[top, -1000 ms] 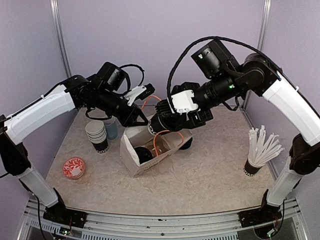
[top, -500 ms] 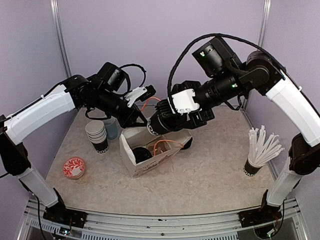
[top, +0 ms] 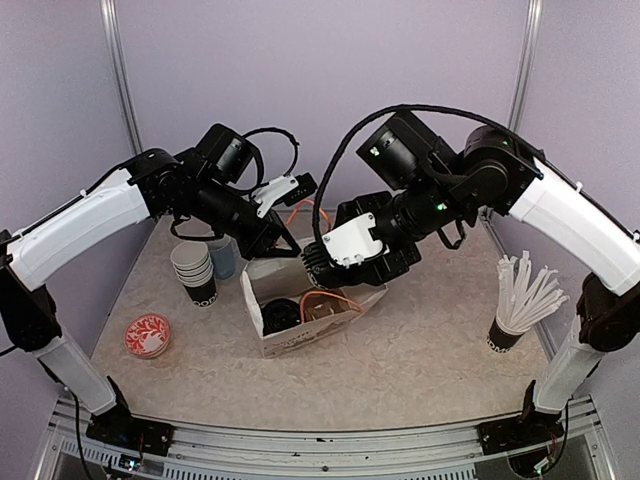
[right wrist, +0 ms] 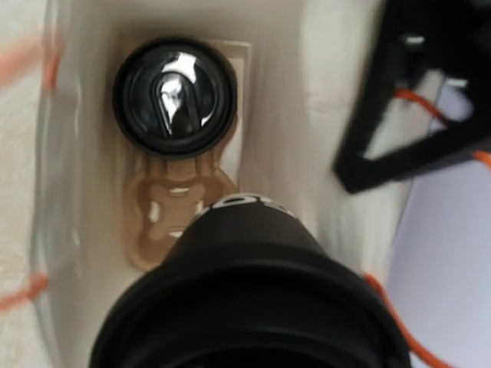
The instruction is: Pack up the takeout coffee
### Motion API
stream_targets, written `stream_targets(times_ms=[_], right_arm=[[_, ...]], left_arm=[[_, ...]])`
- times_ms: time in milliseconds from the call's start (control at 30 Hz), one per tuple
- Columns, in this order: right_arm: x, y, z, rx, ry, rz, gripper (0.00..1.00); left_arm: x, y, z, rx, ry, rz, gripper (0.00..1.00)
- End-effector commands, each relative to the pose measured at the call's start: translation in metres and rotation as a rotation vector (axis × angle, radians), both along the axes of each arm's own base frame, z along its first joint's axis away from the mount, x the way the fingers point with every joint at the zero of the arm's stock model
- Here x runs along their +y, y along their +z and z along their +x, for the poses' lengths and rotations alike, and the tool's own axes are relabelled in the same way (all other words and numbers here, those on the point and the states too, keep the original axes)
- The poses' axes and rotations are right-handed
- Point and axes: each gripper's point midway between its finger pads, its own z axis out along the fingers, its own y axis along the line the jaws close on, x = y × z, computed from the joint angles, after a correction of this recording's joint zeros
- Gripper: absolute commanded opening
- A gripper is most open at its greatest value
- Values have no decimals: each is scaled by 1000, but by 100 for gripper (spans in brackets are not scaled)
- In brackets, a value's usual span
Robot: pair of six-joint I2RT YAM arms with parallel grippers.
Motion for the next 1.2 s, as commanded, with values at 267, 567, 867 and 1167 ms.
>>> stream_targets(times_ms=[267, 567, 867, 1167], right_arm=[[-6, -34, -12, -36, -12, -82, 56], [-10, -47, -34, 32, 0, -118, 55], [-28, -71, -56, 97, -19, -189, 54], [-28, -84, -37, -21, -68, -209, 52]], left_arm=[[-13, 19, -18, -10, -89, -52, 1], [-8, 36, -14, -82, -39, -50, 49], [12, 93, -4, -263, 89, -186, 78], [57, 5, 114, -52, 484, -145, 71]])
